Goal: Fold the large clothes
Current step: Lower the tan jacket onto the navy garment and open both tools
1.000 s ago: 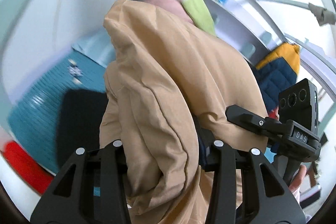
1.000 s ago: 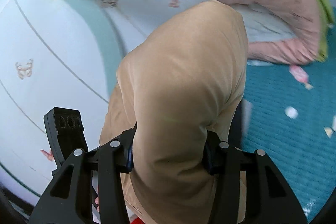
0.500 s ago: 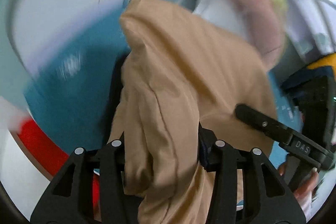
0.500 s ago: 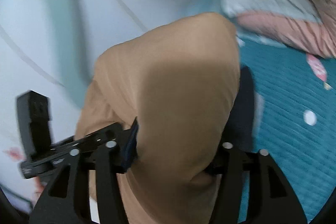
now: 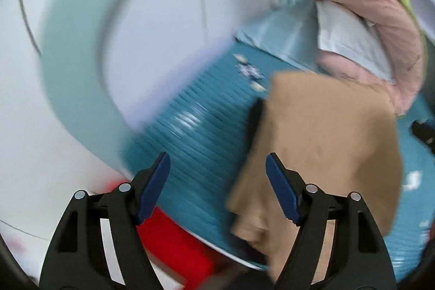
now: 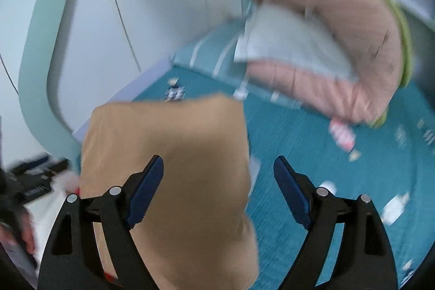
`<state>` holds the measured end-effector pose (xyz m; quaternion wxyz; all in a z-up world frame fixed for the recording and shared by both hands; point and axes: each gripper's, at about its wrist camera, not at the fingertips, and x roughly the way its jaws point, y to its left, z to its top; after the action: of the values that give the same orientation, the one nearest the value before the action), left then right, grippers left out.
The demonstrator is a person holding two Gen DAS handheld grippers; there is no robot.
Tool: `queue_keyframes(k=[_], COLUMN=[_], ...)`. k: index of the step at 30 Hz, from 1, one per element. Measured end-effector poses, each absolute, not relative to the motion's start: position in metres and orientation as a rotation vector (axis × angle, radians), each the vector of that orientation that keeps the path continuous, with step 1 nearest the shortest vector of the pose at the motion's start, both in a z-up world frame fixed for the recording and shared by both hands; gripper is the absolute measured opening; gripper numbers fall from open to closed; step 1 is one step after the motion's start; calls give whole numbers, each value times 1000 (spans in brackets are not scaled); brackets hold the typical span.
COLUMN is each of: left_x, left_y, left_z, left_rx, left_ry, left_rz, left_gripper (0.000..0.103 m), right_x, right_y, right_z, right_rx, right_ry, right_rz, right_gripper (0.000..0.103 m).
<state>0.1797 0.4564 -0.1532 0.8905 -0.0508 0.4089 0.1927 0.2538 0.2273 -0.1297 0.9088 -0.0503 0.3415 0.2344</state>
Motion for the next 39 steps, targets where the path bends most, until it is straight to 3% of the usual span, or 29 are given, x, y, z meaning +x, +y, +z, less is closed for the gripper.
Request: queue_keyframes(k=[2,5,7,9,10,15,22,24,25,26,27,28,29,39], left_x=[175,187,207,245,261,301,290,284,279,274,268,260,249,189], left_y=[457,444,435,434,439,459,450,441,437,433,429,423,417,358], left_z=[-134,-131,-144,-182,-201,-268,-254,-242,-236,-228,-221,-211,-200,-147], left_rx=[-124,-232,-257,-328,-365,-545,-453,-412,-401,-388,-379,-362,-323,-192], left_ry=[777,738,750,862,908,959,940,954,955,945,929,900,863,781], left_rz=[396,199,152,138,143,95,112,131,131,130,125,124,187,225], left_gripper=[69,53,36,7,3,2,2,9,14,27,57,75,86,90], right_x=[246,255,267,281,289,317,321,314,313,308,303,296,292,239], right_y=[240,252,255,258,260,278,267,260,257,255,251,246,241,177], right_z=[-130,-145,-159,-176,-185,-217,-205,-197,-195,-189,-184,-178,-174,-136], right_rx=[-128,-134,-114,-94,-104,-165,-84,-36,-14,0,-5,-2,12,34], right_ry=[676,696,743,775,785,807,838,837,844,856,852,837,830,772], right_rz=[544,537,508,484,455,385,425,484,515,522,488,479,489,445], right_gripper=[45,21,19,18,18,17,19,29,55,79,87,90,91,93])
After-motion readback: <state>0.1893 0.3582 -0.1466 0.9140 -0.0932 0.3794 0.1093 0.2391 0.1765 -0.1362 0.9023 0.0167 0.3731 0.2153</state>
